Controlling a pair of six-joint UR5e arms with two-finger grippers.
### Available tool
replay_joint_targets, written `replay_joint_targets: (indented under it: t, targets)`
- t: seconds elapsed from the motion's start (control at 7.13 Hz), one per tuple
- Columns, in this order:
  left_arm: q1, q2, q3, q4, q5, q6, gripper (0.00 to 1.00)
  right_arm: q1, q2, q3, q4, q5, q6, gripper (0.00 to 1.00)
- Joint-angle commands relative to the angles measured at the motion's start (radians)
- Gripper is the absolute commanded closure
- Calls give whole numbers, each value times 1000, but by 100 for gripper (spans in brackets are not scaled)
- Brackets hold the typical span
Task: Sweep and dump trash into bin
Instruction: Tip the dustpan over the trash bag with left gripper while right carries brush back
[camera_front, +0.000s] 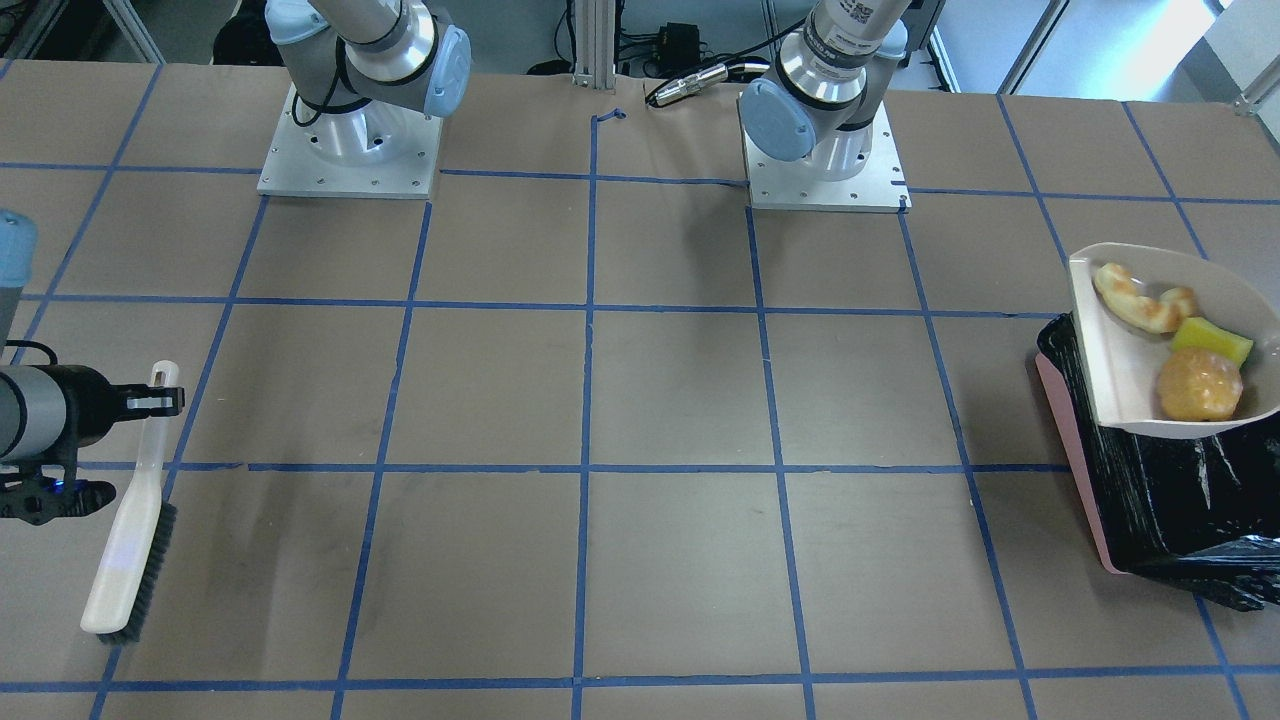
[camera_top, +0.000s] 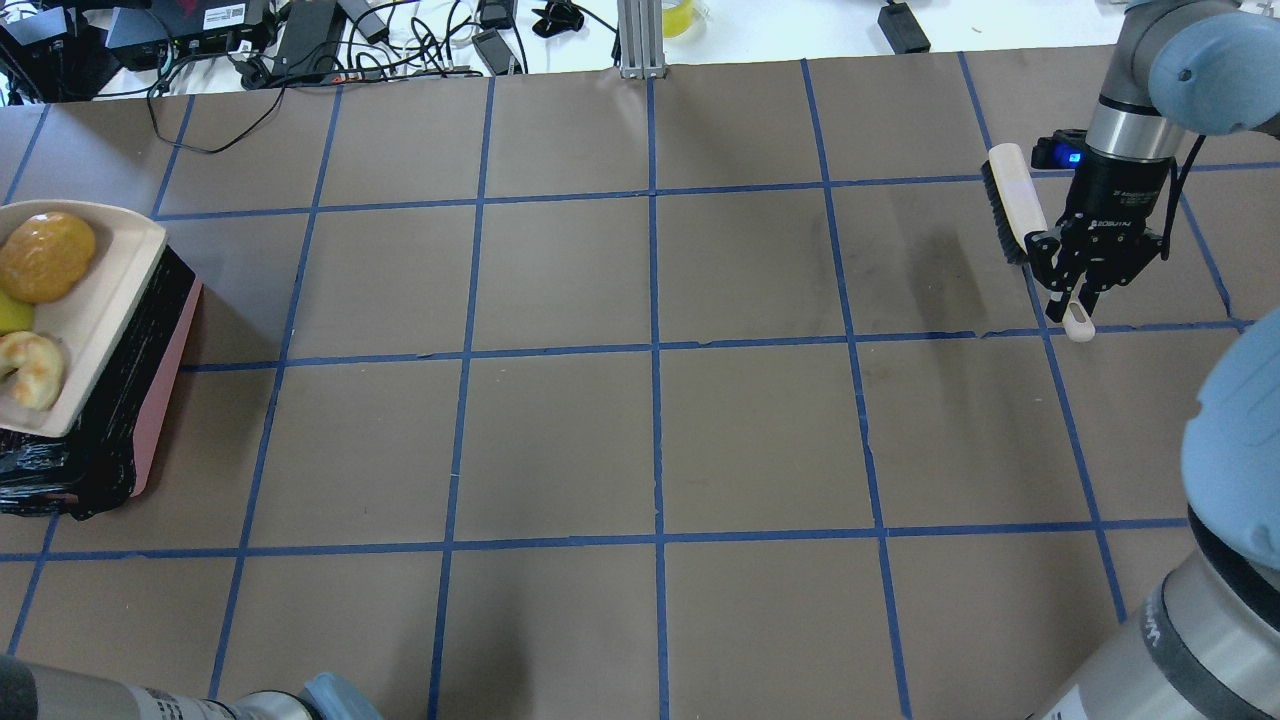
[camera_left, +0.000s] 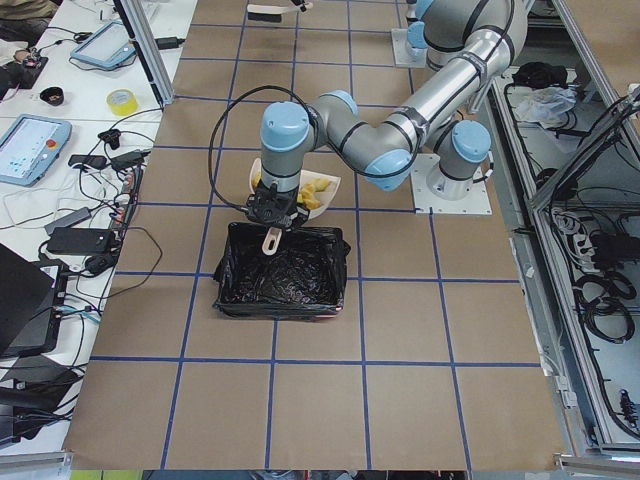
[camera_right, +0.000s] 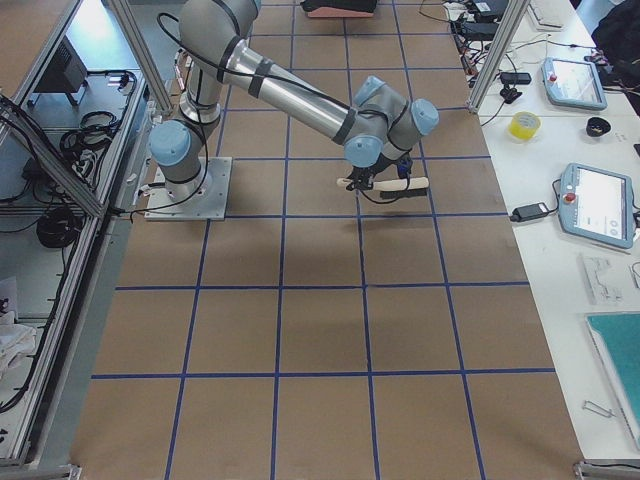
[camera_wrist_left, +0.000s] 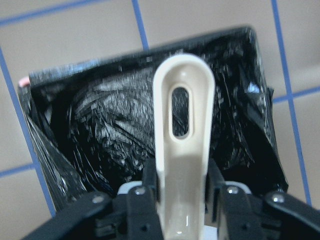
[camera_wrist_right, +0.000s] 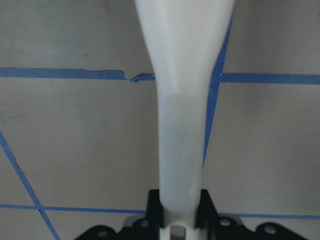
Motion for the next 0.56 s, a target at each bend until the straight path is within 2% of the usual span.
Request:
replay_joint_targets:
  t: [0.0,0.28,0.42]
  targets:
    - [65,-86,78,120,15,185,100,-7,32,-13,31,14,-26,100]
    - [65,-136,78,292,6,303,100,-32,46,-9,14,55,-12,100]
    - [65,-153,78,335,3,348,100,-35,52,-7,14,54,-12,100]
